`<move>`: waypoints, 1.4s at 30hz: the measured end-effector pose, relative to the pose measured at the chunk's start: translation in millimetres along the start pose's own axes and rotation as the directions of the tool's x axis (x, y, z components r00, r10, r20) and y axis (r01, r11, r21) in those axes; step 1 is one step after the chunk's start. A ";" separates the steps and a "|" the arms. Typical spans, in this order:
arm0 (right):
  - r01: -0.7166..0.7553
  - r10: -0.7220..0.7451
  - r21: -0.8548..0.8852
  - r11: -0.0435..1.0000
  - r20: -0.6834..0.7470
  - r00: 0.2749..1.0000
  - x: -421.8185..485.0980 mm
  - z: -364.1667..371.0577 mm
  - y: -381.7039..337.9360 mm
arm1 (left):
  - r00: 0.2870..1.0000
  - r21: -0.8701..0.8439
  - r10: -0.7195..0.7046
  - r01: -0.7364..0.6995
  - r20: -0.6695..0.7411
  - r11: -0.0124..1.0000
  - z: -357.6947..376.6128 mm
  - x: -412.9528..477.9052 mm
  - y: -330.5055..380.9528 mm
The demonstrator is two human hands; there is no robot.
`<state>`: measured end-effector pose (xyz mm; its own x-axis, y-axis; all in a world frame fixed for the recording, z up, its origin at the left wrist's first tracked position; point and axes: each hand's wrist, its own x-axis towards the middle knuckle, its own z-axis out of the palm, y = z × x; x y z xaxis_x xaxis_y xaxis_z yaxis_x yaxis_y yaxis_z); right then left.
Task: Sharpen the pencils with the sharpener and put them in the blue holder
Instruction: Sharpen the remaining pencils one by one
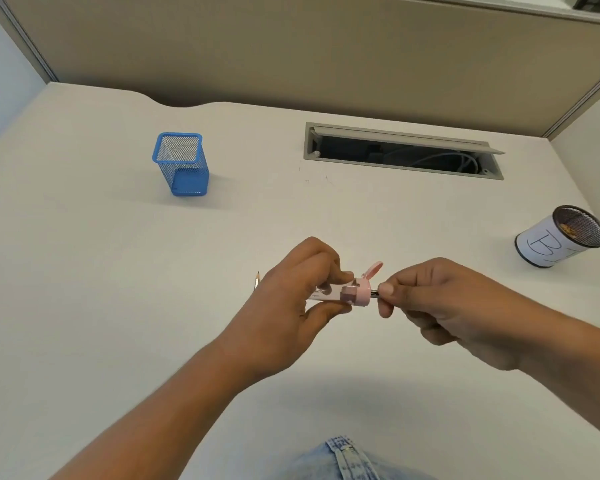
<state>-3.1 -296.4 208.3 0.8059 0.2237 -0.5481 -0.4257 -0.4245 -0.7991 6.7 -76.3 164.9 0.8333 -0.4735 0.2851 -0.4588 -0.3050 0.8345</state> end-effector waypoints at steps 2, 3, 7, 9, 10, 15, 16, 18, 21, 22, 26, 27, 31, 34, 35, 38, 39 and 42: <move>0.118 -0.125 -0.189 0.975 -0.026 0.992 -0.6 2.0 1.0 | 1.000 0.016 -0.026 0.026 0.001 1.000 -3.3 1.3 -0.6; 0.198 -0.224 -0.302 0.933 -0.052 0.973 -1.1 1.9 2.2 | 0.999 0.005 -0.047 0.047 -0.006 0.999 -4.6 1.9 -0.5; 0.396 -0.630 -0.763 0.510 -0.018 0.776 -4.0 -2.1 1.9 | 0.985 -0.105 -0.166 0.161 -0.041 0.981 -5.4 1.1 1.9; 0.376 -0.755 -0.889 0.263 0.053 0.653 -2.1 -1.0 2.7 | 0.977 -0.131 -0.206 0.198 -0.052 0.971 -3.3 0.1 2.4; 0.363 -0.786 -0.910 0.199 0.072 0.614 -0.6 0.7 4.1 | 0.975 -0.142 -0.214 0.204 -0.055 0.969 -2.1 -0.3 2.6; 0.426 -0.705 -0.791 0.440 -0.011 0.709 -0.7 8.6 5.6 | 0.989 -0.089 -0.108 0.099 -0.103 0.991 0.8 0.9 2.2; 0.394 -0.603 -0.694 0.602 -0.073 0.794 0.9 9.1 6.0 | 0.992 -0.062 -0.078 0.072 -0.101 0.995 0.5 1.5 1.2; 0.209 -0.263 -0.339 0.917 -0.121 0.957 4.7 5.7 3.1 | 0.997 -0.006 -0.020 0.019 -0.073 1.000 0.6 2.5 -1.6; -0.042 0.040 0.048 0.998 0.041 0.998 8.5 -0.8 -1.9 | 1.000 0.032 0.010 -0.009 -0.024 0.999 -0.2 2.3 -4.5; -0.020 0.020 0.010 1.000 0.053 0.998 8.8 -1.2 -1.9 | 1.000 0.032 -0.001 0.002 -0.018 0.999 -1.2 2.6 -4.7; 0.289 -0.336 -0.359 0.887 -0.075 0.939 7.8 1.8 2.3 | 0.993 -0.045 -0.109 0.106 -0.054 0.993 -5.8 3.2 -5.9; 0.371 -0.459 -0.467 0.803 -0.087 0.884 7.4 0.8 2.8 | 0.987 -0.078 -0.150 0.145 -0.063 0.986 -5.9 2.7 -6.0; 0.390 -0.774 -0.893 0.224 0.080 0.628 9.0 -0.1 2.8 | 0.962 -0.161 -0.265 0.251 -0.071 0.955 -3.6 0.3 -5.5; 0.405 -0.811 -0.892 0.203 0.078 0.579 10.9 4.8 6.4 | 0.973 -0.134 -0.216 0.203 -0.085 0.970 -2.9 0.6 -4.0; 0.430 -0.791 -0.863 0.266 0.059 0.609 9.6 7.2 7.2 | 0.980 -0.115 -0.176 0.165 -0.093 0.980 -2.8 1.5 -3.6; 0.405 -0.602 -0.662 0.631 -0.089 0.793 10.1 13.0 11.8 | 0.992 -0.053 -0.073 0.068 -0.099 0.996 -1.8 2.8 -4.4; 0.338 -0.468 -0.530 0.778 -0.130 0.874 10.8 12.3 10.8 | 0.995 -0.028 -0.051 0.049 -0.089 0.998 -1.0 3.0 -5.7; -0.006 0.006 -0.001 1.000 -0.012 1.000 12.2 5.0 6.8 | 0.999 0.003 -0.016 0.016 -0.031 1.000 1.7 1.2 -9.8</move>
<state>1.8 -292.2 194.9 0.8080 0.2110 -0.5501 -0.4299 -0.4272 -0.7954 11.6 -75.3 156.3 0.8499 -0.4425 0.2862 -0.4461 -0.3151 0.8377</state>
